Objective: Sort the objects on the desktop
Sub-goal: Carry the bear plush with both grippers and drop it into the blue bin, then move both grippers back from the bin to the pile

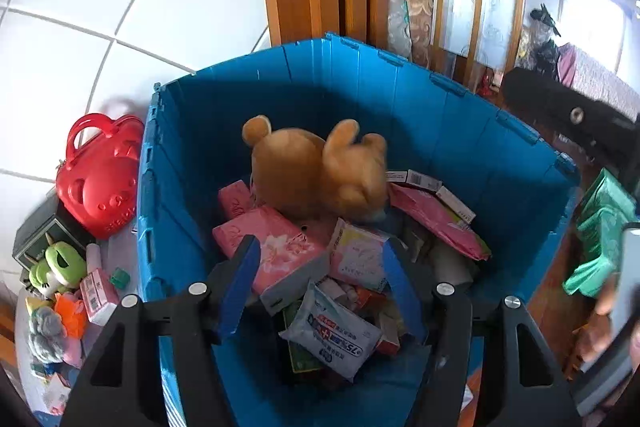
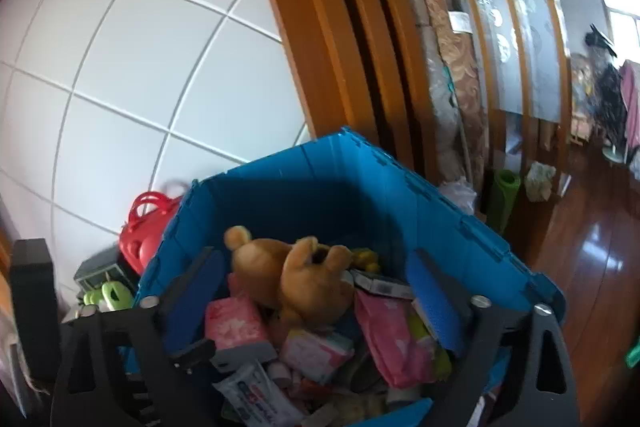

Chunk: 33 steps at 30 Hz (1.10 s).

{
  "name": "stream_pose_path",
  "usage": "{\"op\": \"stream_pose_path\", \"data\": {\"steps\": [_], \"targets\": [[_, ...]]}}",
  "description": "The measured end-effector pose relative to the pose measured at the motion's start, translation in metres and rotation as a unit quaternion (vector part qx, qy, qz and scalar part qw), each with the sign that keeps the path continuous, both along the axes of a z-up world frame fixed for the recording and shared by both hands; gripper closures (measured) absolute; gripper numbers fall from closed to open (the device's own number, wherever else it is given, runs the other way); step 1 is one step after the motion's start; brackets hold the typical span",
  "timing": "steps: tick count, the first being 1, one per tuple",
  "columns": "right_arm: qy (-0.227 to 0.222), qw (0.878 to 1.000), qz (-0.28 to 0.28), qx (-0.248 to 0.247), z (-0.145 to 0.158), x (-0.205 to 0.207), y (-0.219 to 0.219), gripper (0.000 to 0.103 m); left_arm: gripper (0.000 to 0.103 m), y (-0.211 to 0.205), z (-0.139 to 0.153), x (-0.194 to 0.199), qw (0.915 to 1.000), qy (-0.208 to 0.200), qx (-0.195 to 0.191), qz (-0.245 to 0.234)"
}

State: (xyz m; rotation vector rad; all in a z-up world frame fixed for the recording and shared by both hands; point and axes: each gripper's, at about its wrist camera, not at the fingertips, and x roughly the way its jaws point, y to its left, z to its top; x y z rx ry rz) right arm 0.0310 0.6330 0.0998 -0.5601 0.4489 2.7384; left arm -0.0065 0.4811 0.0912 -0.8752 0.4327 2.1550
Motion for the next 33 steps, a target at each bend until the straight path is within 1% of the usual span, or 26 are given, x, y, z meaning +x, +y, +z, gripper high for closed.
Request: {"op": "stream_pose_path", "data": {"steps": [3, 7, 12, 16, 19, 22, 27, 28, 31, 32, 33], "targets": [[-0.002, 1.000, 0.007, 0.012, 0.000, -0.001, -0.005, 0.001, 0.040, -0.013, 0.002, 0.002, 0.9999, -0.003, 0.012, 0.004], [-0.003, 1.000, 0.018, 0.012, -0.002, -0.006, -0.009, 0.000, 0.040, -0.030, 0.005, 0.006, 0.9994, 0.009, 0.024, 0.023], [0.001, 0.999, 0.038, 0.023, 0.000, -0.010, -0.025, 0.000, 0.040, -0.065, 0.013, 0.011, 0.9960, 0.030, 0.046, 0.071], [0.004, 0.998, 0.059, 0.023, 0.002, -0.019, -0.046, 0.000, 0.040, -0.092, 0.012, 0.008, 0.9925, 0.034, 0.048, 0.107], [0.005, 0.997, 0.078, 0.025, 0.003, -0.024, -0.065, 0.000, 0.040, -0.120, 0.009, 0.003, 0.9882, 0.036, 0.049, 0.140], [0.015, 0.995, 0.098, 0.027, 0.007, -0.027, -0.093, 0.000, 0.040, -0.146, 0.005, -0.003, 0.9845, 0.033, 0.050, 0.165], [0.028, 0.988, 0.147, 0.036, 0.018, -0.042, -0.153, 0.000, 0.040, -0.212, -0.002, -0.023, 0.9746, 0.037, 0.047, 0.216], [0.028, 0.986, 0.158, 0.039, 0.018, -0.047, -0.164, 0.000, 0.040, -0.222, -0.004, -0.026, 0.9734, 0.036, 0.048, 0.221], [0.017, 0.980, 0.192, 0.046, 0.017, -0.069, -0.212, 0.000, 0.040, -0.268, -0.011, -0.043, 0.9675, 0.033, 0.050, 0.246], [0.015, 0.978, 0.201, 0.046, 0.016, -0.074, -0.224, 0.000, 0.040, -0.289, -0.014, -0.052, 0.9639, 0.033, 0.050, 0.259], [0.013, 0.976, 0.211, 0.047, 0.015, -0.081, -0.238, 0.000, 0.040, -0.299, -0.016, -0.057, 0.9622, 0.033, 0.051, 0.265]]}}
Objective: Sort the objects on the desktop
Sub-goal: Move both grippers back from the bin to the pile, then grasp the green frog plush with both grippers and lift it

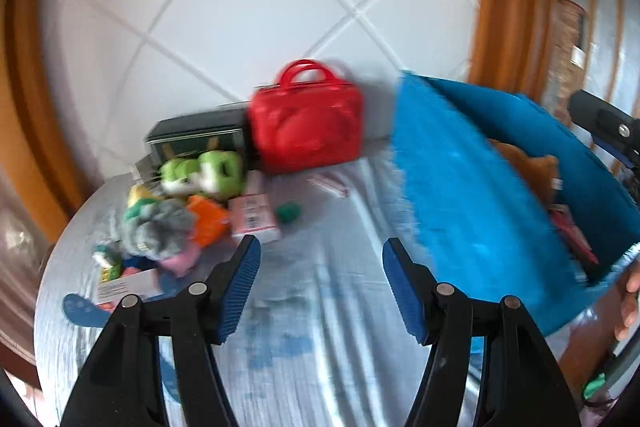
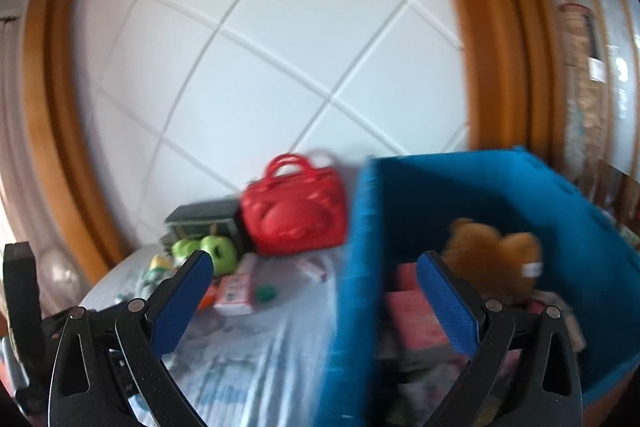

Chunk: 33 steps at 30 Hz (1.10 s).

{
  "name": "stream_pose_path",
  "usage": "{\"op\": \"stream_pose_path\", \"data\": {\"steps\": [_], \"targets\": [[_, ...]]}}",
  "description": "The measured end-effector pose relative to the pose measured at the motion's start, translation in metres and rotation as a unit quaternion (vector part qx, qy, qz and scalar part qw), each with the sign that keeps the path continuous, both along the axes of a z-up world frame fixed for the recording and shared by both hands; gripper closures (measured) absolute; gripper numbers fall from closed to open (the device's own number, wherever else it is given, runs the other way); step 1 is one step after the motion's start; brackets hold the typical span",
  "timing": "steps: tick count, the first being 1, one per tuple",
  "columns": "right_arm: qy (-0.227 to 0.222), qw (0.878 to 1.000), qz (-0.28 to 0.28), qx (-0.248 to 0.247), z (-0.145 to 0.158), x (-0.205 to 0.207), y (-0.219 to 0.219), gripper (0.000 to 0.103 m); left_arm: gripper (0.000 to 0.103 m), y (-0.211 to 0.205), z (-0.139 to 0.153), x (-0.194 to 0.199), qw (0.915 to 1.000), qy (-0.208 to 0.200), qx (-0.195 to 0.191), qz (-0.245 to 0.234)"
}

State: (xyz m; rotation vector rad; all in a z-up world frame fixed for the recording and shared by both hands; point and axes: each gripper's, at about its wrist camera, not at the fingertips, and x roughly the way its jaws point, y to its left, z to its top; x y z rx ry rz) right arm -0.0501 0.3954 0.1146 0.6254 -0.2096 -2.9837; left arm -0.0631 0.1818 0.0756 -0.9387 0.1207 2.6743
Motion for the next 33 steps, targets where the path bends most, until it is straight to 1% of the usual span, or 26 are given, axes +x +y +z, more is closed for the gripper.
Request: {"op": "stream_pose_path", "data": {"steps": [2, 5, 7, 8, 9, 10, 11, 12, 13, 14, 15, 16, 18, 19, 20, 22, 23, 26, 29, 30, 33], "targets": [[-0.009, 1.000, 0.019, 0.006, -0.004, -0.014, -0.029, 0.000, 0.040, -0.037, -0.007, -0.020, 0.9997, -0.002, -0.001, 0.025], [-0.030, 0.999, 0.044, 0.007, -0.016, -0.042, -0.066, 0.000, 0.040, -0.078, -0.018, -0.049, 0.9995, -0.006, 0.000, 0.031], [-0.050, 0.997, 0.055, 0.003, -0.029, -0.069, -0.088, 0.000, 0.040, -0.107, -0.026, -0.081, 0.9990, -0.013, -0.007, 0.042], [-0.057, 0.997, 0.059, 0.001, -0.035, -0.078, -0.096, 0.000, 0.040, -0.117, -0.029, -0.093, 0.9986, -0.013, -0.014, 0.050], [-0.069, 0.996, 0.063, 0.001, -0.043, -0.094, -0.106, 0.000, 0.040, -0.129, -0.034, -0.113, 0.9979, -0.013, -0.021, 0.060], [-0.083, 0.994, 0.067, 0.002, -0.051, -0.111, -0.117, 0.000, 0.040, -0.136, -0.038, -0.124, 0.9975, -0.014, -0.026, 0.065], [-0.091, 0.993, 0.071, 0.003, -0.057, -0.123, -0.125, 0.000, 0.040, -0.147, -0.045, -0.149, 0.9967, -0.017, -0.033, 0.072], [-0.099, 0.992, 0.074, 0.003, -0.064, -0.137, -0.133, 0.000, 0.040, -0.153, -0.049, -0.162, 0.9966, -0.020, -0.034, 0.073], [-0.111, 0.991, 0.076, 0.003, -0.073, -0.159, -0.143, 0.000, 0.040, -0.162, -0.059, -0.190, 0.9958, -0.028, -0.038, 0.079], [-0.117, 0.990, 0.077, 0.002, -0.079, -0.170, -0.149, 0.000, 0.040, -0.167, -0.066, -0.212, 0.9952, -0.031, -0.043, 0.083], [-0.129, 0.989, 0.078, 0.002, -0.088, -0.191, -0.158, 0.000, 0.040, -0.171, -0.072, -0.226, 0.9950, -0.033, -0.046, 0.082], [-0.138, 0.987, 0.080, 0.003, -0.098, -0.212, -0.167, 0.000, 0.040, -0.174, -0.086, -0.256, 0.9940, -0.043, -0.056, 0.083], [-0.152, 0.984, 0.089, 0.007, -0.118, -0.245, -0.180, 0.000, 0.040, -0.178, -0.107, -0.294, 0.9924, -0.061, -0.070, 0.081], [-0.170, 0.981, 0.096, 0.006, -0.138, -0.273, -0.191, 0.000, 0.040, -0.178, -0.124, -0.323, 0.9925, -0.083, -0.063, 0.064], [-0.184, 0.978, 0.100, 0.003, -0.152, -0.289, -0.198, 0.000, 0.040, -0.179, -0.136, -0.338, 0.9919, -0.095, -0.059, 0.060], [-0.208, 0.972, 0.106, -0.008, -0.183, -0.328, -0.211, 0.000, 0.040, -0.182, -0.164, -0.376, 0.9898, -0.115, -0.058, 0.061], [-0.213, 0.971, 0.104, -0.011, -0.193, -0.341, -0.216, 0.000, 0.040, -0.182, -0.175, -0.390, 0.9883, -0.123, -0.061, 0.067], [-0.227, 0.969, 0.100, -0.017, -0.222, -0.386, -0.231, 0.000, 0.040, -0.185, -0.203, -0.425, 0.9833, -0.150, -0.070, 0.074], [-0.243, 0.964, 0.106, 0.000, -0.247, -0.423, -0.251, 0.000, 0.040, -0.184, -0.221, -0.447, 0.9812, -0.156, -0.087, 0.073], [-0.250, 0.962, 0.108, 0.004, -0.255, -0.432, -0.257, 0.000, 0.040, -0.182, -0.225, -0.453, 0.9806, -0.156, -0.095, 0.071], [-0.266, 0.957, 0.115, 0.000, -0.279, -0.456, -0.271, 0.000, 0.040, -0.178, -0.233, -0.465, 0.9799, -0.166, -0.096, 0.054]]}}
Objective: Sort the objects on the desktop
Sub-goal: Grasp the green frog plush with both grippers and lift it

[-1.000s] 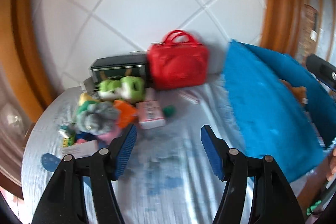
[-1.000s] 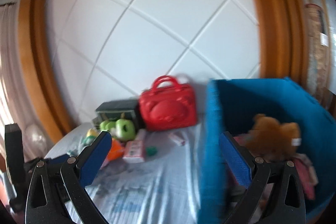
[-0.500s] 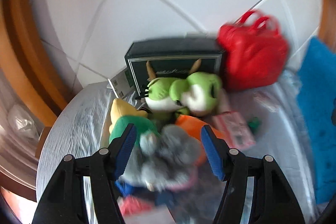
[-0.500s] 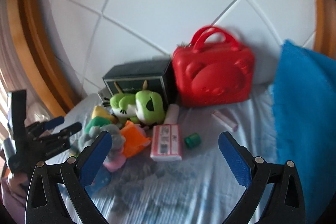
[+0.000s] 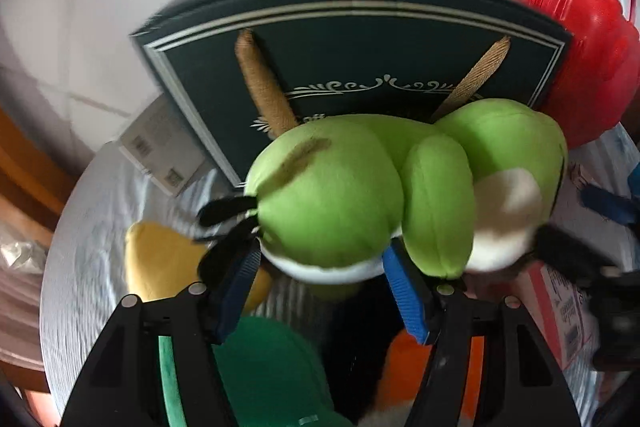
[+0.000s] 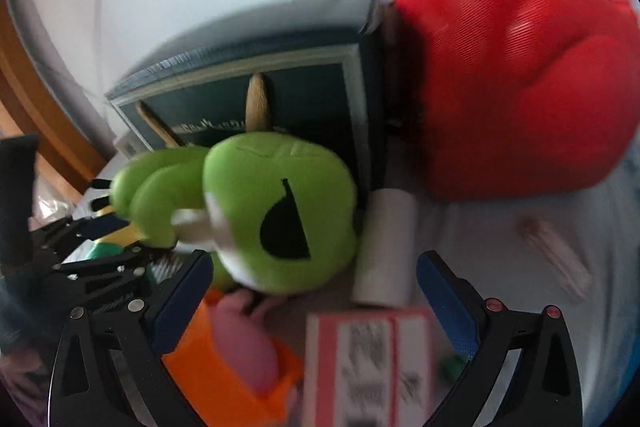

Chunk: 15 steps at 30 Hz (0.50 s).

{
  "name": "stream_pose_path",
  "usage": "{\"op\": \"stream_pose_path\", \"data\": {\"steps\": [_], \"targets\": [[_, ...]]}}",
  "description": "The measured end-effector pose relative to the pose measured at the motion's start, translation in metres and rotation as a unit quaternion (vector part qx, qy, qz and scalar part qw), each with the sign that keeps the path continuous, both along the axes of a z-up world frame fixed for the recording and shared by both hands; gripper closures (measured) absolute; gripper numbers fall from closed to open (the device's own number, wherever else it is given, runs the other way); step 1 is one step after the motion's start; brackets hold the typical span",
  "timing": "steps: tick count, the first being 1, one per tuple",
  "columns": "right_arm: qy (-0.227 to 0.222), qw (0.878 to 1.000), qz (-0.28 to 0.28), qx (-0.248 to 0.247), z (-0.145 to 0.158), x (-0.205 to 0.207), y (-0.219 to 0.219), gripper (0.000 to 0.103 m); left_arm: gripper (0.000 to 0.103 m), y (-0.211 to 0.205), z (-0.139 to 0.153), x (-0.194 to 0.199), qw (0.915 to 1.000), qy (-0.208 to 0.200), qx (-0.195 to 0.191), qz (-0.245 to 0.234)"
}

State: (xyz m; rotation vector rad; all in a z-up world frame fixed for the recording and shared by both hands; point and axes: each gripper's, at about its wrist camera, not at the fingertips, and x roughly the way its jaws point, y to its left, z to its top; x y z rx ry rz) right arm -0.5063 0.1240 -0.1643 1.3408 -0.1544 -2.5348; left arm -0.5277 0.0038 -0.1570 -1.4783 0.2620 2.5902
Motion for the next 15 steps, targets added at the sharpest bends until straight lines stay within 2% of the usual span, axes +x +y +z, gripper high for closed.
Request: {"op": "stream_pose_path", "data": {"steps": [1, 3, 4, 5, 6, 8, 9, 10, 11, 12, 13, 15], "targets": [[-0.005, 1.000, 0.001, -0.006, -0.007, -0.006, -0.003, 0.000, 0.038, 0.002, -0.003, -0.004, 1.0000, -0.007, -0.002, -0.004], [-0.009, 1.000, 0.006, -0.020, -0.021, -0.018, -0.007, 0.000, 0.024, 0.002, -0.009, -0.012, 0.9998, -0.016, -0.012, 0.001], [-0.007, 0.999, 0.008, -0.030, -0.026, -0.024, -0.005, 0.000, 0.019, -0.001, -0.013, -0.017, 0.9996, -0.027, -0.004, 0.008], [-0.008, 0.999, 0.011, -0.043, -0.031, -0.028, -0.003, 0.000, 0.014, -0.007, -0.017, -0.022, 0.9988, -0.040, 0.021, 0.017], [-0.010, 0.999, 0.014, -0.050, -0.035, -0.031, -0.001, 0.000, 0.014, -0.009, -0.018, -0.024, 0.9982, -0.045, 0.035, 0.019], [-0.008, 0.998, 0.021, -0.054, -0.040, -0.033, 0.000, 0.001, 0.015, -0.007, -0.022, -0.024, 0.9980, -0.047, 0.038, 0.018], [-0.010, 0.999, 0.028, -0.045, -0.040, -0.033, -0.001, 0.005, 0.024, -0.004, -0.024, -0.023, 0.9976, -0.050, 0.046, 0.010], [-0.012, 0.998, 0.035, -0.051, -0.040, -0.030, -0.001, 0.032, 0.029, 0.001, -0.025, -0.019, 0.9968, -0.054, 0.060, -0.001], [-0.007, 0.998, 0.036, -0.050, -0.036, -0.024, -0.001, 0.033, 0.030, 0.009, -0.023, -0.013, 0.9983, -0.041, 0.042, -0.004], [0.000, 0.999, 0.034, -0.038, -0.033, -0.015, -0.001, 0.041, 0.033, 0.015, -0.021, -0.008, 0.9990, -0.033, 0.027, -0.010], [0.000, 0.999, 0.030, -0.038, -0.033, -0.009, 0.002, 0.044, 0.034, 0.025, -0.019, 0.001, 0.9994, -0.022, 0.014, -0.022], [-0.008, 0.998, 0.017, -0.054, -0.031, 0.005, 0.019, 0.045, 0.037, 0.040, -0.014, 0.017, 0.9989, -0.012, 0.012, -0.044]]}}
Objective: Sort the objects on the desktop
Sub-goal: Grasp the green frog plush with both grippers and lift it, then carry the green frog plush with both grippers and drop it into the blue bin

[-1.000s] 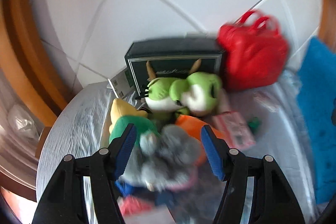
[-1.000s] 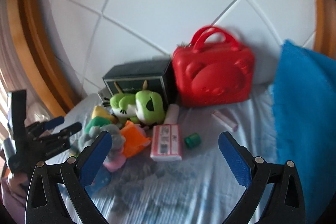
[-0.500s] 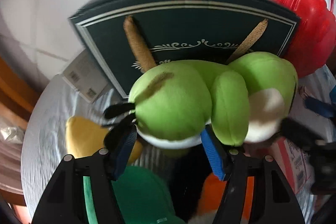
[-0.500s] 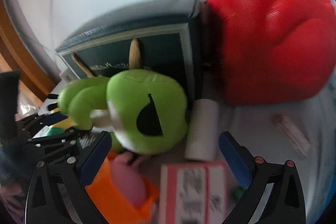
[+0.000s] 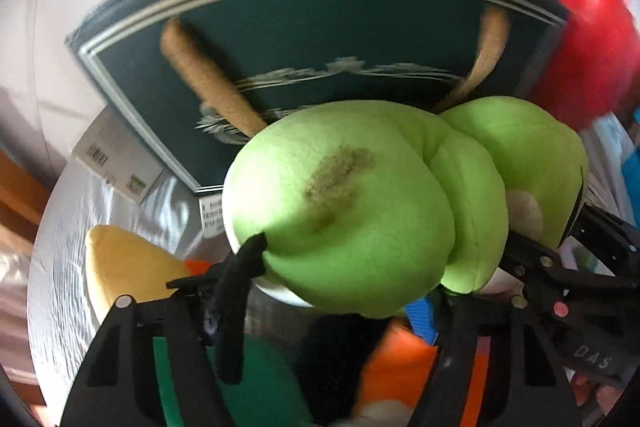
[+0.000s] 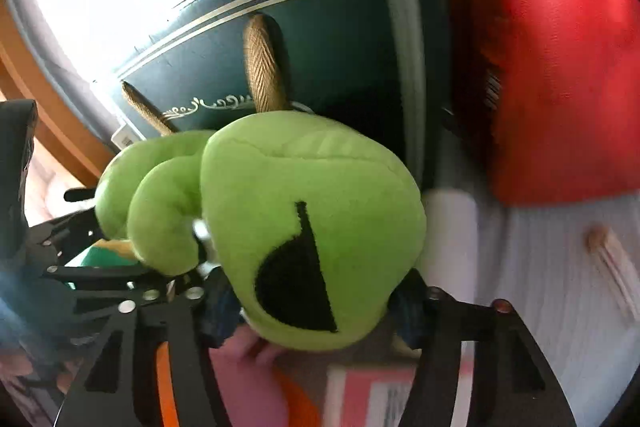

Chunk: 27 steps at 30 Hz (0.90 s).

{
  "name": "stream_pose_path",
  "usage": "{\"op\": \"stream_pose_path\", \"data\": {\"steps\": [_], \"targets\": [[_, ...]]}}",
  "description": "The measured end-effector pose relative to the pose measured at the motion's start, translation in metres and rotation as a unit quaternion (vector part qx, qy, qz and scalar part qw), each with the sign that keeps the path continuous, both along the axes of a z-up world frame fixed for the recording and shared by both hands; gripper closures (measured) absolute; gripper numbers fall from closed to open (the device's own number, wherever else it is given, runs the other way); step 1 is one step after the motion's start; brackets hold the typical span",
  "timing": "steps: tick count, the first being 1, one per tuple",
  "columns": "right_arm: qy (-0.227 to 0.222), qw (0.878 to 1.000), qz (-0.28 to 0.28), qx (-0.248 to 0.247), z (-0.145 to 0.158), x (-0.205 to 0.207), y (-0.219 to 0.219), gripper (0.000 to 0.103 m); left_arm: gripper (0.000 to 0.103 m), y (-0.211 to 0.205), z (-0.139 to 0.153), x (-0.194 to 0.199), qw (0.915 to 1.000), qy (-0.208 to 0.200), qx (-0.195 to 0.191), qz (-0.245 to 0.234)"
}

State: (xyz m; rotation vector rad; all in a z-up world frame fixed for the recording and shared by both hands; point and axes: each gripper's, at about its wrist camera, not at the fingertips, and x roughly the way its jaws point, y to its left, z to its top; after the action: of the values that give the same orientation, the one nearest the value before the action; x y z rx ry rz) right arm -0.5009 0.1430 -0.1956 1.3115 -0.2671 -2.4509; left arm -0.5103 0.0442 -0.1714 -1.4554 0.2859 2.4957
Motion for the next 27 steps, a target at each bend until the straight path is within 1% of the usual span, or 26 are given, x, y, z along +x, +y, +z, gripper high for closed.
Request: {"op": "stream_pose_path", "data": {"steps": [3, 4, 6, 7, 10, 13, 15, 16, 18, 19, 21, 23, 24, 26, 27], "targets": [[0.005, 1.000, -0.006, 0.005, 0.011, 0.027, 0.027, 0.045, 0.037, 0.031, 0.007, 0.036, 0.9987, 0.024, -0.020, -0.041], [0.012, 1.000, -0.006, 0.012, 0.017, 0.038, 0.037, 0.045, 0.037, 0.037, 0.009, 0.044, 0.9983, 0.029, -0.020, -0.047], [0.025, 0.999, -0.010, 0.026, 0.029, 0.058, 0.054, 0.045, 0.037, 0.054, 0.020, 0.072, 0.9972, 0.043, -0.004, -0.061], [0.031, 0.999, -0.011, 0.027, 0.038, 0.069, 0.063, 0.045, 0.037, 0.057, 0.024, 0.080, 0.9969, 0.048, 0.001, -0.063], [0.049, 0.998, -0.020, 0.034, 0.064, 0.100, 0.086, 0.045, 0.037, 0.072, 0.050, 0.119, 0.9948, 0.062, 0.033, -0.073], [0.070, 0.997, -0.027, 0.026, 0.093, 0.130, 0.105, 0.045, 0.037, 0.078, 0.075, 0.150, 0.9923, 0.083, 0.050, -0.077], [0.079, 0.996, -0.032, 0.020, 0.109, 0.146, 0.113, 0.045, 0.037, 0.081, 0.100, 0.177, 0.9898, 0.101, 0.061, -0.080], [0.087, 0.996, -0.035, 0.014, 0.120, 0.158, 0.119, 0.045, 0.037, 0.080, 0.106, 0.178, 0.9891, 0.106, 0.062, -0.081], [0.103, 0.994, -0.039, 0.016, 0.141, 0.180, 0.116, 0.045, 0.037, 0.085, 0.129, 0.202, 0.9862, 0.127, 0.061, -0.087], [0.112, 0.993, -0.041, 0.017, 0.149, 0.189, 0.112, 0.045, 0.037, 0.072, 0.140, 0.197, 0.9853, 0.132, 0.061, -0.089], [0.125, 0.991, -0.044, 0.018, 0.168, 0.199, 0.106, 0.045, 0.037, 0.071, 0.157, 0.211, 0.9826, 0.147, 0.064, -0.093], [0.142, 0.989, -0.049, 0.016, 0.189, 0.209, 0.109, 0.045, 0.037, 0.072, 0.178, 0.232, 0.9785, 0.166, 0.071, -0.099], [0.151, 0.987, -0.051, 0.016, 0.198, 0.219, 0.111, 0.045, 0.037, 0.062, 0.185, 0.231, 0.9771, 0.172, 0.073, -0.101], [0.171, 0.983, -0.060, 0.015, 0.219, 0.244, 0.112, 0.045, 0.037, 0.066, 0.208, 0.254, 0.9715, 0.195, 0.078, -0.110], [0.179, 0.982, -0.065, 0.015, 0.227, 0.248, 0.114, 0.045, 0.037, 0.066, 0.211, 0.257, 0.9699, 0.200, 0.080, -0.113]]}}
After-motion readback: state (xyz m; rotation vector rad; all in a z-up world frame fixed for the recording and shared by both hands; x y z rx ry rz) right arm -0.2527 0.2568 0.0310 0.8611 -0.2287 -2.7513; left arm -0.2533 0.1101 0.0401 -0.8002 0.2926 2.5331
